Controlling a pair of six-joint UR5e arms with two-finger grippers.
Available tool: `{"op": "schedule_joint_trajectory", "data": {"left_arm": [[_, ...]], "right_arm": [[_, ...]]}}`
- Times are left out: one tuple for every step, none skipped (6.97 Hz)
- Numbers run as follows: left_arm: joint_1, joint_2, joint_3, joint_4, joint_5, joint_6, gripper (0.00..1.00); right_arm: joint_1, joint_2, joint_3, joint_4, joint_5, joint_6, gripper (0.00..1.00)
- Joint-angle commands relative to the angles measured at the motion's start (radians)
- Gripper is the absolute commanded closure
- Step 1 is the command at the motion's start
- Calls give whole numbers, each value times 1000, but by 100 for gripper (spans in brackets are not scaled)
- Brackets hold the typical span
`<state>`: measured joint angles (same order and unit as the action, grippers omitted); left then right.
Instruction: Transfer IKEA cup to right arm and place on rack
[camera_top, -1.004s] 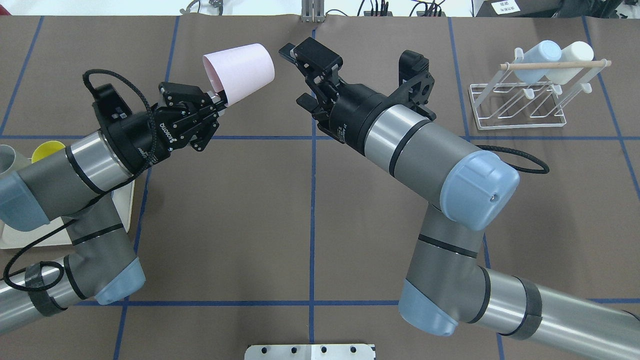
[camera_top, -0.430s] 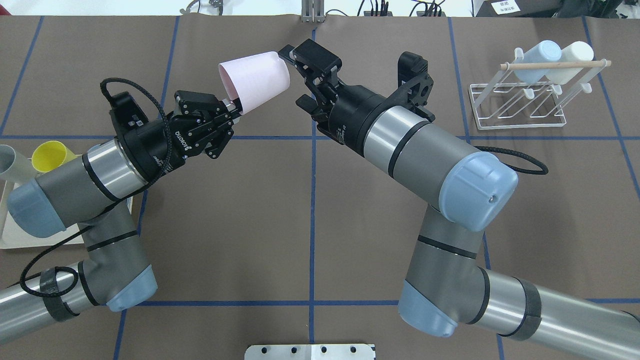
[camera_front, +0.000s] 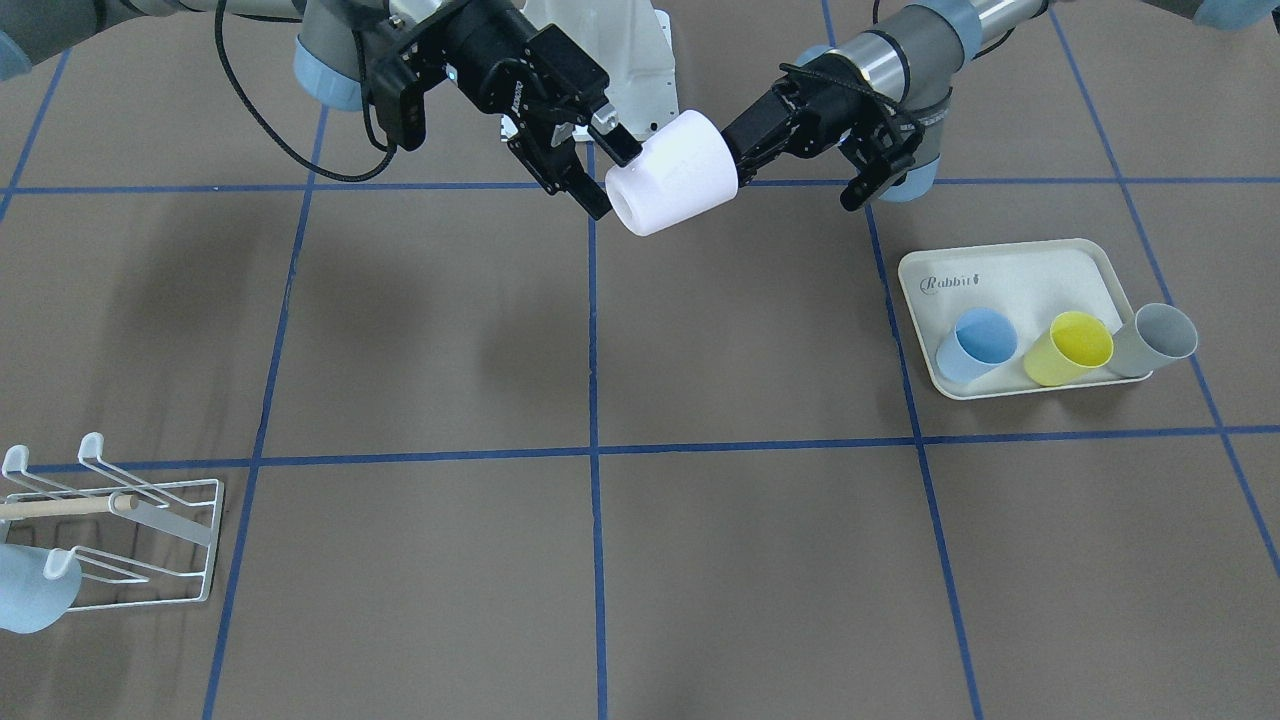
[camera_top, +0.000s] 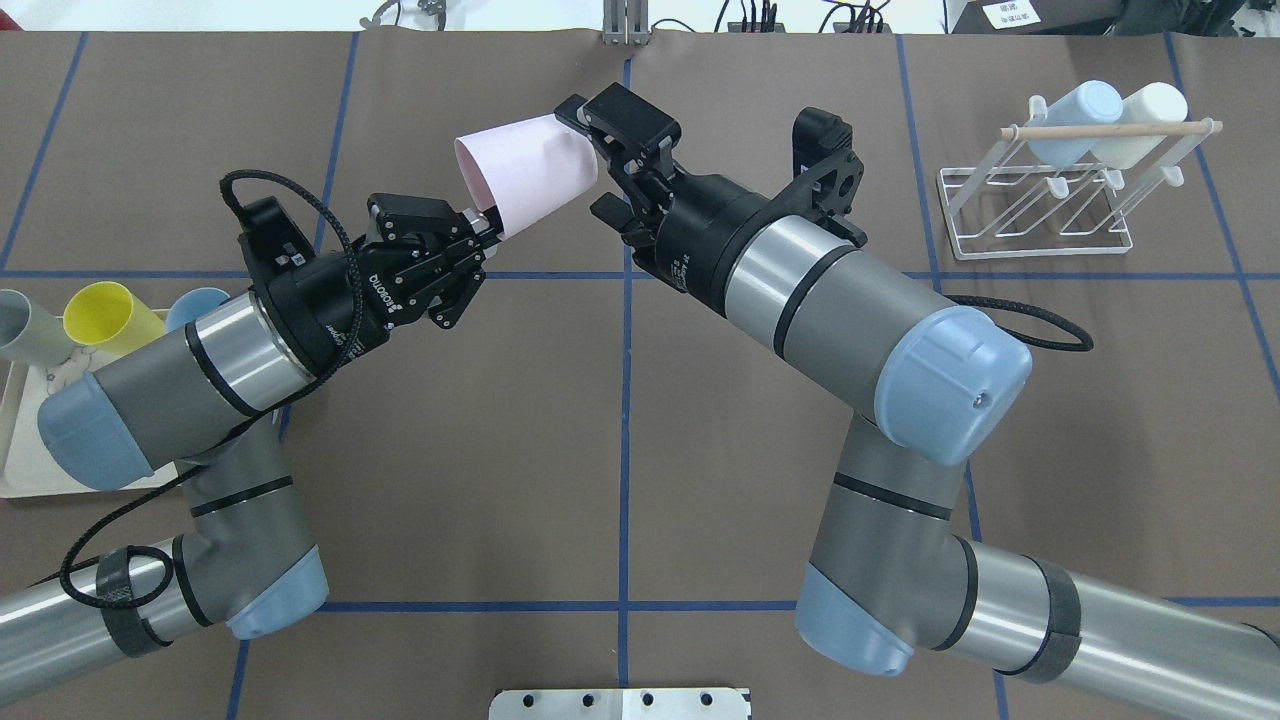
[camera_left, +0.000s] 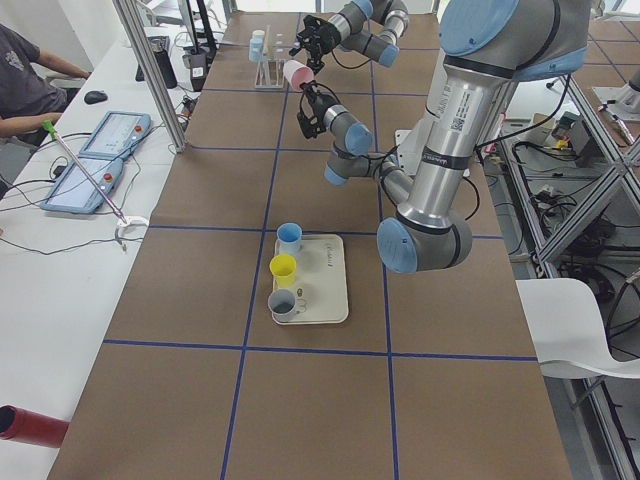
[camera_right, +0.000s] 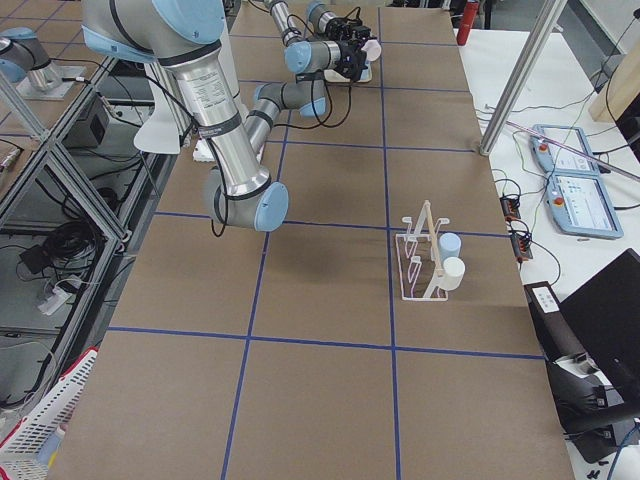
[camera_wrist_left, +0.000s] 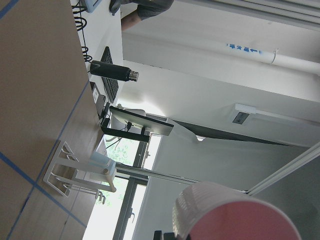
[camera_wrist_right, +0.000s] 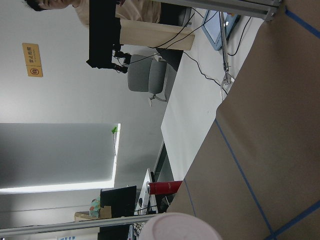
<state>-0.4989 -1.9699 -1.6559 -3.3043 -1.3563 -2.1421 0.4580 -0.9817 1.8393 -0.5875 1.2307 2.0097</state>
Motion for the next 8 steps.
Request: {"op": "schedule_joint_trajectory", "data": {"left_arm": [[3,-9,5,0,2,1,100],[10,-12,7,0,3,1,100],[11,-21,7,3,3,1,100],[17,-21,7,2,9,1,100],[26,-30,7,5,19,2,100],[36,-33,7,5,29,1,100],[43,-33,8,5,31,2,100],[45,-33,8,3,31,2,100]], "right_arm": [[-1,0,0,0,0,0,1],[-1,0,0,2,1,0,1],[-2,0,0,0,1,0,1],[-2,0,0,2,1,1,1],[-5,0,0,2,1,0,1],[-7,0,0,2,0,0,1],[-7,0,0,2,0,1,1],[-7,0,0,2,0,1,1]]}}
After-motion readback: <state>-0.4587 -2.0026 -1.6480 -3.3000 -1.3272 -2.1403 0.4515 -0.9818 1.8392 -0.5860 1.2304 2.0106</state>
